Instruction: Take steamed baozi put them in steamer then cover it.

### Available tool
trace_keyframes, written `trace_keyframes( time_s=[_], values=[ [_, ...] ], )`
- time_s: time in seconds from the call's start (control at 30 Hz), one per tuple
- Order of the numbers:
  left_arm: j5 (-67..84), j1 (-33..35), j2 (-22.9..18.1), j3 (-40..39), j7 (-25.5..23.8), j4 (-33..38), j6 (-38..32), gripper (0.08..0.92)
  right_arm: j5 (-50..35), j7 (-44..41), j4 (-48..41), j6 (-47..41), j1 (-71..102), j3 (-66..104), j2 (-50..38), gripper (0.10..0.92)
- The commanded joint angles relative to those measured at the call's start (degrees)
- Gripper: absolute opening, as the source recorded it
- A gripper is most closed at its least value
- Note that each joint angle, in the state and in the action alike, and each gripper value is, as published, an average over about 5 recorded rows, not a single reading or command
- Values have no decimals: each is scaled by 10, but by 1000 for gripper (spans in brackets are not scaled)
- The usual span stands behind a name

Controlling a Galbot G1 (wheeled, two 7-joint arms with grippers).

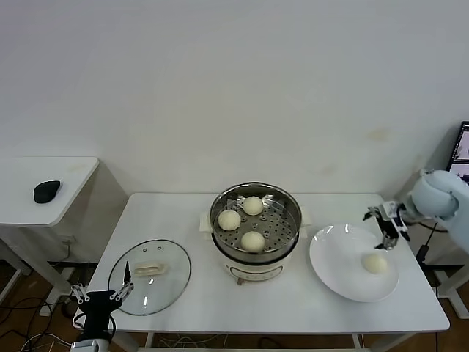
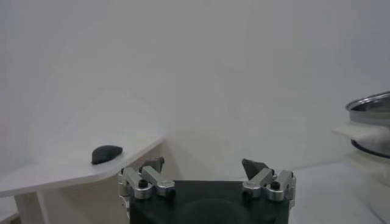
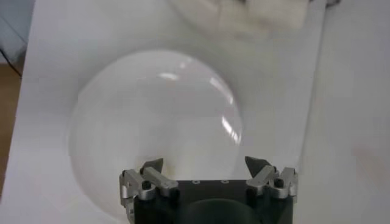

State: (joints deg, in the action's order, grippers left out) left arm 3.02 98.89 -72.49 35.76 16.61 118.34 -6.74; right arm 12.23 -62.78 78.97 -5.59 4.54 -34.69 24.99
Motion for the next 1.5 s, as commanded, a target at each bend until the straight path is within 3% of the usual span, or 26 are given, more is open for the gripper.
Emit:
trace_keyframes(
  time_s=[0.03,0.83,1.2,1.5],
  values=[
    [0,1,1,1,0,0,1,823,66,4,-75,9,129,102,25,823],
    [1,-4,0,2,-1,-7,2,823,98,17,-143,12,146,115,108,813],
    [0,-5,-2,3,0,-10,2,823,105,12,-141,9,141,116,105,662],
    [0,-6,-1,2,0,-9,2,823,43,2,-85,-13,76,61,52,559]
  ],
)
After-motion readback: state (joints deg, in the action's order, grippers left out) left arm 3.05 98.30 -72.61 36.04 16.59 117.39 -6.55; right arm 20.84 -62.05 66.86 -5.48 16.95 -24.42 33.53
